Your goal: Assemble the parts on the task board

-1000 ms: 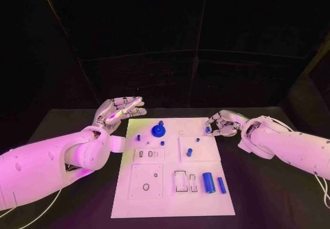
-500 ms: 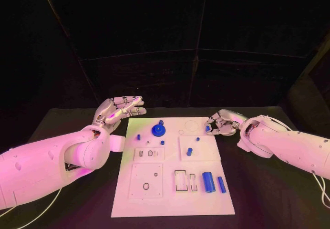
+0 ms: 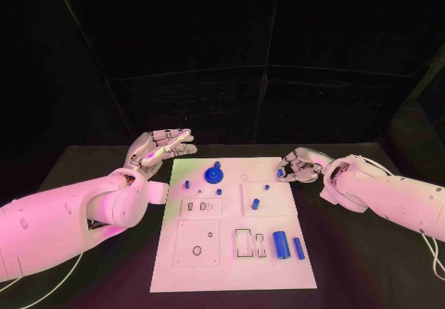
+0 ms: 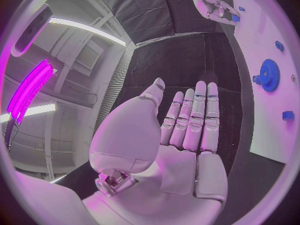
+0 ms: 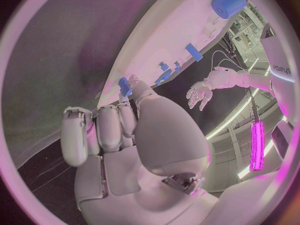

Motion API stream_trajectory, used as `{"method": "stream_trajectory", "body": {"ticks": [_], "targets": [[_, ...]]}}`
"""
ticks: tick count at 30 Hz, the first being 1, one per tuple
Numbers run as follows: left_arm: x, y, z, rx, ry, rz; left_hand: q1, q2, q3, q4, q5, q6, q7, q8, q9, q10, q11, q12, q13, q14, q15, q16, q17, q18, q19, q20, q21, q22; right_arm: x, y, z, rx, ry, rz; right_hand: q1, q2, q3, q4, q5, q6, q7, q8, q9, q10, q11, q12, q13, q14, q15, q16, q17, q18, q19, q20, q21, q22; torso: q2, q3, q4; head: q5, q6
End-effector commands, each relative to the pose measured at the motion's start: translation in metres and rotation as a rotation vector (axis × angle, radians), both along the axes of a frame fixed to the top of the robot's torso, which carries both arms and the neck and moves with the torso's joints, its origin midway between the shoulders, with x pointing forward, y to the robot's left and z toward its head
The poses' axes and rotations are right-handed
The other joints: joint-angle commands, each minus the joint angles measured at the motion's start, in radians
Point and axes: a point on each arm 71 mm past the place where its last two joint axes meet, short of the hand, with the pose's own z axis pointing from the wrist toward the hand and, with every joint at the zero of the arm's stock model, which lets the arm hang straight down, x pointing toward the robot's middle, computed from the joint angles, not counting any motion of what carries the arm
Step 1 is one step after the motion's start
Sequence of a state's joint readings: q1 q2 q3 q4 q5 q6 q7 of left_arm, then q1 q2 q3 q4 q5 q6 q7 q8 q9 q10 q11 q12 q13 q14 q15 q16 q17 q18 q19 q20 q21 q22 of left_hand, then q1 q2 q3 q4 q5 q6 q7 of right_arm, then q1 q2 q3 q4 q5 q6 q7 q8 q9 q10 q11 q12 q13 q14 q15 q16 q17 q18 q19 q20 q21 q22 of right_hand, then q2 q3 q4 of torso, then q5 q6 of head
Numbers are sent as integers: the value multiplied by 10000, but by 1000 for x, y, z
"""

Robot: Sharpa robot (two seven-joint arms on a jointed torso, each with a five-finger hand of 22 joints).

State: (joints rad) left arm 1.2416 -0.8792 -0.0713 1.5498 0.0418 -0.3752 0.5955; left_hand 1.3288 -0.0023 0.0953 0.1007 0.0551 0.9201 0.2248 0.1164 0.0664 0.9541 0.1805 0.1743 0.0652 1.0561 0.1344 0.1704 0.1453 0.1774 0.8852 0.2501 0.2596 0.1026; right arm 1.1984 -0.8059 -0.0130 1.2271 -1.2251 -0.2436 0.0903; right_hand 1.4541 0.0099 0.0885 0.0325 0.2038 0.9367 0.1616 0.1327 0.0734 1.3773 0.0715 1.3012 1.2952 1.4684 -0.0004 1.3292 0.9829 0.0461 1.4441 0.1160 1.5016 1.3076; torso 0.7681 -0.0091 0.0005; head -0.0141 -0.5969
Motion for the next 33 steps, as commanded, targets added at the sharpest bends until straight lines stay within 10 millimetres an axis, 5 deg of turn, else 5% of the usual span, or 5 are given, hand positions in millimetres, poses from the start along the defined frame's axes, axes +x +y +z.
{"method": "stream_trajectory", "body": {"ticks": [1, 19, 33], "targets": [[0, -1, 1, -26, -71, -111, -3, 80, 4, -66, 3, 55, 30, -47, -13, -17, 13, -52, -13, -22, 49, -48, 10, 60, 33, 7, -44, -8, 0, 1, 0, -77, 3, 4, 23, 46, 85, -20, -48, 103, -21, 54, -8, 48, -31, 80, 13, 89, -74, -37, 24, -82, 18, -93, -9, 1019, -1, -2, -6, -21, -13], [0, 0, 1, -21, -65, -101, -3, 80, 4, -66, 3, 55, 30, -47, -13, -17, 13, -52, -13, -22, 49, -48, 10, 60, 33, 7, -44, -8, 0, 1, 7, 162, -778, -364, 32, 580, 1027, -239, -361, 1064, -352, 348, 70, 150, -311, 108, 71, 109, -305, -42, 36, -107, 104, -302, 37, 1138, -8, 3, 7, -21, -20], [-1, 1, 2, -40, -42, -86, -14, 91, -5, -70, 1, 59, 28, -57, -13, -13, 12, -60, -13, -21, 49, -64, 12, 60, 34, 7, -52, -17, -31, 35, 22, 721, -742, -696, -241, 384, 1200, -285, -471, 1071, -339, 267, 50, 146, -302, 57, 39, 107, -305, -70, -11, -109, 106, -320, 37, 1147, -27, -30, 2, 9, -27]]}}
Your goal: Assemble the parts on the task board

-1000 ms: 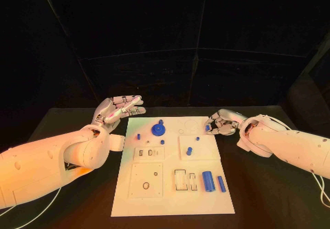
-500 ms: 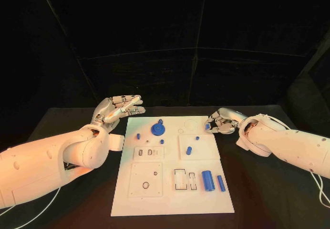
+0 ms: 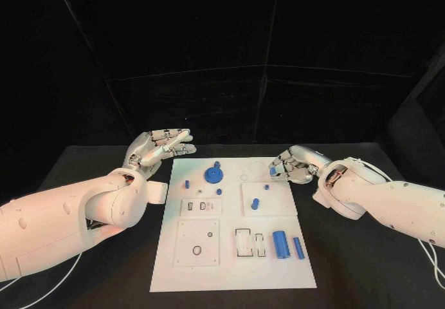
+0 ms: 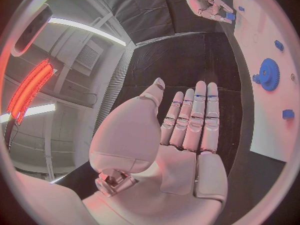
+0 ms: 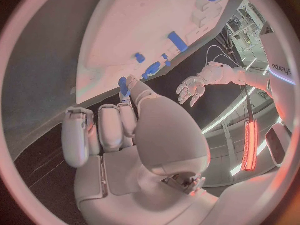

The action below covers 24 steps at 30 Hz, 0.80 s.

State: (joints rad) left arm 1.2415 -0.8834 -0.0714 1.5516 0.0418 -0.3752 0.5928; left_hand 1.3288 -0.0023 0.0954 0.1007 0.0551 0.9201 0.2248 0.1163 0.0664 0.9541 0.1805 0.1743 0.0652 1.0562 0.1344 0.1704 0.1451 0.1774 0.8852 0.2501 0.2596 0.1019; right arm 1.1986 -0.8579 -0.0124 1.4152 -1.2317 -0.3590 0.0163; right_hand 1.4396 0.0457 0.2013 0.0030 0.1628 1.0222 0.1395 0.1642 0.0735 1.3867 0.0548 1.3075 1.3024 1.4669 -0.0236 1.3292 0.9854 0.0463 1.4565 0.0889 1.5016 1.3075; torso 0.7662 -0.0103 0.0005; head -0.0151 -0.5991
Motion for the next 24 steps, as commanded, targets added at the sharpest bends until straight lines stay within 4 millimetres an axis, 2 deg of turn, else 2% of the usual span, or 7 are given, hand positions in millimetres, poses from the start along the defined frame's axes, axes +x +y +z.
{"method": "stream_trajectory", "body": {"ticks": [1, 5, 8, 12, 15, 20, 24], "targets": [[0, -1, 2, -75, -49, -93, -14, 91, -5, -70, 1, 59, 28, -56, -13, -13, 12, -60, -13, -21, 49, -64, 15, 60, 34, 7, -52, -10, -8, 13, 7, 176, 11, -754, -142, 1, 75, 20, -94, 227, -121, -50, 49, 48, -136, -21, -46, 119, -72, -78, -49, -109, -24, -50, 33, 1140, -15, -21, 2, 25, -13], [0, -1, 1, -124, 0, -66, -15, 91, -6, -70, 1, 59, 27, -57, -13, -12, 12, -60, -13, -21, 49, -65, 15, 60, 35, 7, -52, -11, -21, 44, 12, 303, 144, -536, -185, -20, 84, 27, -118, 239, -125, -54, 50, 35, -138, -47, -70, 111, -74, -100, -95, -108, -27, -50, 31, 1137, -24, -33, 22, 94, -40], [2, -1, 1, -134, 20, -45, -17, 93, -8, -70, 1, 62, 25, -57, -13, -10, 11, -60, -13, -19, 49, -66, 16, 60, 36, 7, -53, -12, -28, 74, 15, 311, 185, -215, -192, -13, 105, 25, -120, 252, -132, -52, 52, 28, -143, -63, -85, 105, -76, -114, -121, -106, -33, -51, 27, 1130, -26, -26, 5, 258, -72], [3, -3, 1, -146, 31, -54, -17, 93, -8, -70, 1, 62, 25, -57, -13, -10, 11, -60, -13, -19, 49, -66, 16, 60, 36, 7, -53, -12, -32, 106, 15, 137, 221, 223, -212, -25, 115, 24, -123, 272, -138, -48, 55, 37, -148, -58, -78, 107, -79, -110, -108, -109, -23, -53, 32, 1142, -31, -59, 30, 364, -154], [3, -5, 1, -160, 33, -85, -17, 93, -8, -70, 1, 62, 25, -57, -13, -10, 11, -60, -13, -19, 49, -66, 16, 60, 36, 7, -53, -12, -33, 128, 14, -103, 209, 562, -261, -77, 127, 17, -151, 300, -150, -47, 59, 41, -158, -69, -85, 105, -88, -118, -116, -108, -24, -58, 31, 1141, -36, -64, 26, 451, -190], [4, -7, 1, -172, 34, -118, -20, 98, -10, -71, 2, 68, 20, -57, -12, -2, 8, -59, -11, -13, 47, -68, 18, 61, 39, 7, -54, -13, -37, 157, 9, -475, 277, 977, -269, -86, 135, 13, -160, 308, -154, -47, 60, 37, -162, -81, -95, 104, -90, -124, -128, -107, -27, -60, 29, 1137, -31, -43, 18, 648, -271], [4, -8, 1, -173, 32, -129, -20, 98, -10, -71, 2, 68, 20, -57, -12, -2, 8, -59, -11, -13, 47, -68, 18, 61, 39, 7, -54, -13, -41, 172, 3, -750, 347, 1188, -268, -86, 144, 9, -156, 311, -156, -47, 61, 30, -164, -93, -107, 100, -92, -134, -148, -106, -29, -60, 27, 1134, -32, -41, 8, 718, -330]]}}
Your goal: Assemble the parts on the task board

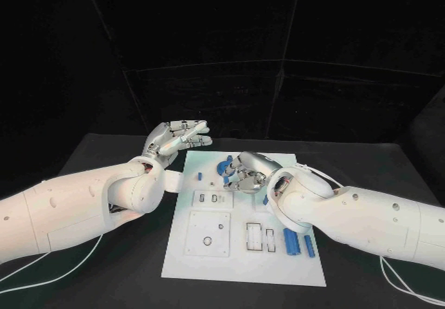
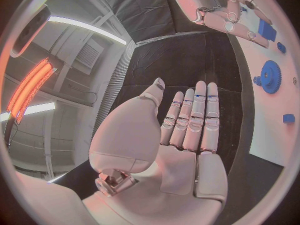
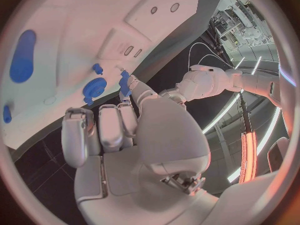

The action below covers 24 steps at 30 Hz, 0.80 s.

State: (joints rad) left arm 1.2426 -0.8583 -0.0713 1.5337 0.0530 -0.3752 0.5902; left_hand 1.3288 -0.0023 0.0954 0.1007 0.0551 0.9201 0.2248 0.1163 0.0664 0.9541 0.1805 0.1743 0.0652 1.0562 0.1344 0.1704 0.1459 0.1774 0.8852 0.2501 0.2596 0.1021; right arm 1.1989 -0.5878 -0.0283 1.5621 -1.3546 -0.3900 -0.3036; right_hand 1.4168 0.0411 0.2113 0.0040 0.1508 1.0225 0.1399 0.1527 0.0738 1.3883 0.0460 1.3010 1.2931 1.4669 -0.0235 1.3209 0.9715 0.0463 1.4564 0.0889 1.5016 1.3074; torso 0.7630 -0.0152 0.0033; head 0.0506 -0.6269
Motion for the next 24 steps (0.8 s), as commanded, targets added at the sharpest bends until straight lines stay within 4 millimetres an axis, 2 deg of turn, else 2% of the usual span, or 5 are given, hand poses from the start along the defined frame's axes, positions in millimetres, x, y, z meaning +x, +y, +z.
{"method": "stream_trajectory", "body": {"ticks": [1, 9, 12, 24], "targets": [[1, -2, 2, -86, -44, -93, -21, 98, -10, -71, 2, 68, 20, -57, -12, -2, 8, -59, -11, -13, 47, -68, 9, 62, 39, 7, -54, -15, 0, 6, -3, -741, -102, -103, -44, -47, 49, -5, -29, 310, -161, 65, 58, 12, -78, -32, -17, 98, -94, -56, -19, -105, -33, -62, 24, 1129, 4, 7, -19, 69, -67], [1, -3, 2, -87, -45, -105, -21, 98, -10, -71, 2, 68, 20, -57, -12, -2, 8, -59, -11, -13, 47, -68, 9, 62, 39, 7, -54, -15, -5, 24, -11, -992, -36, 166, -103, -74, 60, 10, -17, 311, -157, 53, 57, 11, -77, -45, -25, 95, -98, -67, -33, -101, -45, -67, 16, 1114, 0, 23, -11, 125, -157], [1, -3, 2, -87, -43, -111, -21, 98, -10, -71, 2, 68, 20, -57, -12, -2, 8, -59, -11, -13, 47, -68, 9, 62, 39, 7, -54, -15, -6, 29, -14, -1133, 29, 299, -107, -77, 60, 10, -17, 310, -157, 51, 56, 12, -77, -45, -25, 95, -98, -67, -32, -101, -45, -67, 16, 1114, -4, 18, -10, 135, -175], [2, -3, 2, -86, -34, -118, -21, 98, -10, -71, 2, 68, 20, -57, -12, -2, 8, -59, -11, -13, 47, -68, 9, 62, 39, 7, -54, -15, -9, 30, -24, -1598, 381, 352, -187, -120, 73, 31, -8, 291, -151, 22, 49, -11, -73, -90, -62, 85, -97, -101, -93, -91, -79, -70, -5, 1071, -5, 11, -8, 175, -228]]}}
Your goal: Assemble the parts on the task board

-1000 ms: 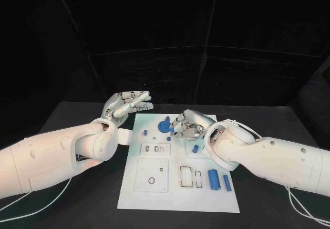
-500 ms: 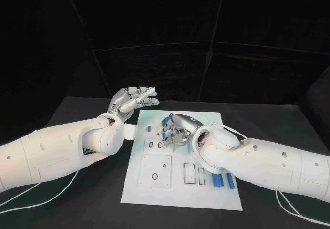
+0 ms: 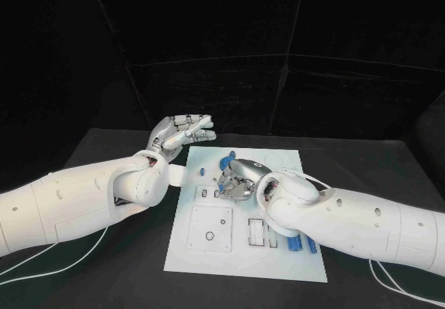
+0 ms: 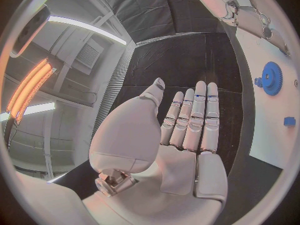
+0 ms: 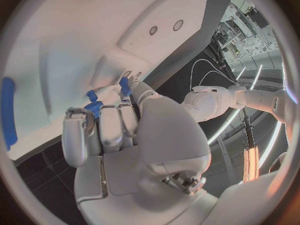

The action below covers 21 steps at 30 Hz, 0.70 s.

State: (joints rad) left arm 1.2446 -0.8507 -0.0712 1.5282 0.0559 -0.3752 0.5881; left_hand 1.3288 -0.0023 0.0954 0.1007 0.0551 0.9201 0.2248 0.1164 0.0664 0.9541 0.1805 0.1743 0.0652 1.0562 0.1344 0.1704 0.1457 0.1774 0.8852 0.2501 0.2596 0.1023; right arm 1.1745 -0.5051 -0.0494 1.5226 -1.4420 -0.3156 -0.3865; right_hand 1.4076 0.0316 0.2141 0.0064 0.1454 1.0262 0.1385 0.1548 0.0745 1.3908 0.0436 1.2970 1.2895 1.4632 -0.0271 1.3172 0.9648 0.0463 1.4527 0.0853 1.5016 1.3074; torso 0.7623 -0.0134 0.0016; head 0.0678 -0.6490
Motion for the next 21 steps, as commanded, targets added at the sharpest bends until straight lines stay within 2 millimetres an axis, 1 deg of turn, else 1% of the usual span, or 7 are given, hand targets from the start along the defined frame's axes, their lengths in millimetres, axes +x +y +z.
{"method": "stream_trajectory", "body": {"ticks": [1, 6, 13, 21], "targets": [[0, -1, 2, -67, -48, -104, -20, 98, -10, -71, 2, 68, 20, -57, -12, -2, 8, -59, -11, -13, 47, -68, 11, 61, 39, 7, -54, -17, 0, 1, -2, -414, 105, 59, -96, -25, 45, 7, 47, 255, -137, 1, 42, -36, -49, -51, -27, 122, -61, -64, -26, -91, -41, -34, -5, 1071, 1, -7, 8, 3, -8], [0, -1, 2, -65, -48, -100, -20, 98, -10, -71, 2, 68, 20, -57, -12, -2, 8, -59, -11, -13, 47, -68, 11, 61, 39, 7, -54, -17, -1, 0, -5, -570, 213, 62, -126, -43, 52, 15, 64, 249, -135, -10, 39, -39, -48, -58, -30, 120, -61, -70, -32, -91, -42, -34, -7, 1070, 2, -4, 7, 5, -22], [0, -1, 2, -63, -43, -97, -20, 98, -10, -71, 2, 68, 20, -57, -12, -2, 8, -59, -11, -13, 47, -68, 11, 61, 39, 7, -54, -17, -2, 0, -10, -669, 338, 36, -146, -52, 54, 21, 69, 248, -133, -15, 39, -38, -47, -59, -29, 119, -60, -73, -35, -90, -45, -34, -9, 1066, 1, 0, -13, 8, -58], [0, 0, 1, -59, -37, -93, -30, 113, -18, -75, 1, 83, 11, -62, -10, 17, 0, -59, -9, 0, 43, -79, 17, 63, 48, 5, -59, -24, -1, -2, -12, -781, 431, -26, -202, -92, 64, 35, 85, 227, -127, -42, 31, -60, -43, -95, -58, 113, -58, -94, -69, -83, -69, -34, -25, 1036, -3, -3, 4, -1, -64]]}}
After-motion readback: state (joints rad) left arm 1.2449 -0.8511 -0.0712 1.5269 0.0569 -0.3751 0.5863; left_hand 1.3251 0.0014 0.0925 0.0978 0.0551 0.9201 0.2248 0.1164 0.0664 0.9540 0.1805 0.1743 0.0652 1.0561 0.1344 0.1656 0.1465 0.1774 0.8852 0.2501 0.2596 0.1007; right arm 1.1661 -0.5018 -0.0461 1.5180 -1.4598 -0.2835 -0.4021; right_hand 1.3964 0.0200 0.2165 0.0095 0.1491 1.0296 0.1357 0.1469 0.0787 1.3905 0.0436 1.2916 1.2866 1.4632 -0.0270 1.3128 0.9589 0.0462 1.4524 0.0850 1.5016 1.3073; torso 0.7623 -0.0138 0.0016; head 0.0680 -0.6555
